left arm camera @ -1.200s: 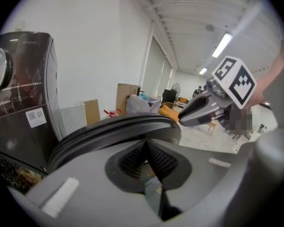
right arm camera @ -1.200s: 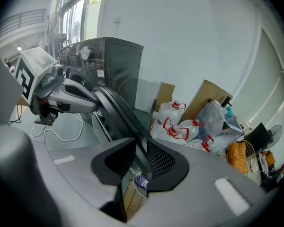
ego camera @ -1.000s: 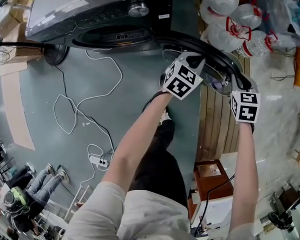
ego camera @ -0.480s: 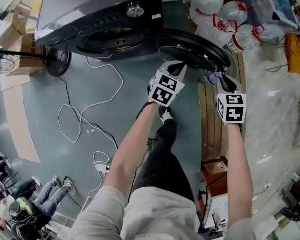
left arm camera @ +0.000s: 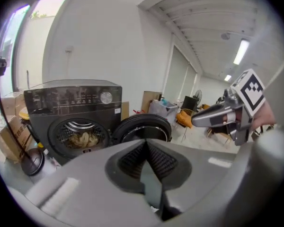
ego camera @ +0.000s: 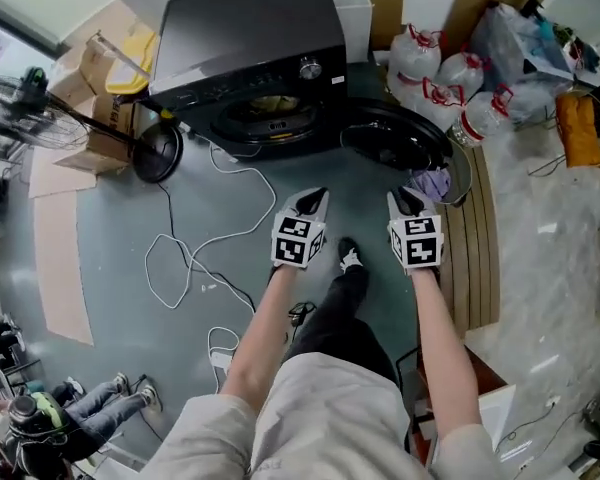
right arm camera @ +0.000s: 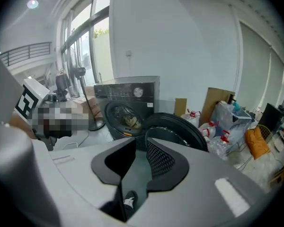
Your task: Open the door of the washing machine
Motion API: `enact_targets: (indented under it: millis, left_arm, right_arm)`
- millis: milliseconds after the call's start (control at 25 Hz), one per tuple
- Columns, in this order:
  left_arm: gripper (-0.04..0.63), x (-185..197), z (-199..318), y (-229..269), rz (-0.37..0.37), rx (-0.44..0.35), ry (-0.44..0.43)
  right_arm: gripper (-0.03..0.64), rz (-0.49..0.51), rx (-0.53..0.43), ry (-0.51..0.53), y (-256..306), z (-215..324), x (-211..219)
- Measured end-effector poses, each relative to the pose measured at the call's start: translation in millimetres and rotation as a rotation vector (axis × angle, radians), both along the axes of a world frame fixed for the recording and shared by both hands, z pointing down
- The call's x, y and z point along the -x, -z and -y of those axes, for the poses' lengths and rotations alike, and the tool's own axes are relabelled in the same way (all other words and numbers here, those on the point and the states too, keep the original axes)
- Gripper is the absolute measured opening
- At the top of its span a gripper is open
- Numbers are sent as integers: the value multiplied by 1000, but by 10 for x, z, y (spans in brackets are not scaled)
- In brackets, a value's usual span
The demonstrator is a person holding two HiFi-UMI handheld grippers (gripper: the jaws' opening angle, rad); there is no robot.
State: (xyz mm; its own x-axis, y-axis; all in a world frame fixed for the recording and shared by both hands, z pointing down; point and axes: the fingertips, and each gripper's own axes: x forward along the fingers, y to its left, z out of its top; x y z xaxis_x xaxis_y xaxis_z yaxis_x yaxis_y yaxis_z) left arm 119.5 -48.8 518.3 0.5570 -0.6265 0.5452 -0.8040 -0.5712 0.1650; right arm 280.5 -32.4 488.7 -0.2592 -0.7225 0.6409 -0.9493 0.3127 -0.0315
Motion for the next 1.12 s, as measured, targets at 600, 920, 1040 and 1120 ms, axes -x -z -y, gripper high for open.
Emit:
enact_targets:
  millis: [600,920,1040,1120]
  left_arm:
    - [58,1157,-974,1036,-14,-25,211]
    - [58,1449,-932,1082,-28,-25,226]
    - [58,1504,-921,1074,-49,-23,244]
    - [58,1538,-916,1102,-56,-25,255]
  right_arm:
    - [71,211,-135,57,1064,-752,1296]
    - [71,260,-128,33,1072,-823,1503]
    - [69,292,-102,10,966,-875,1552]
    - [58,294,-95,15,956,-916,1587]
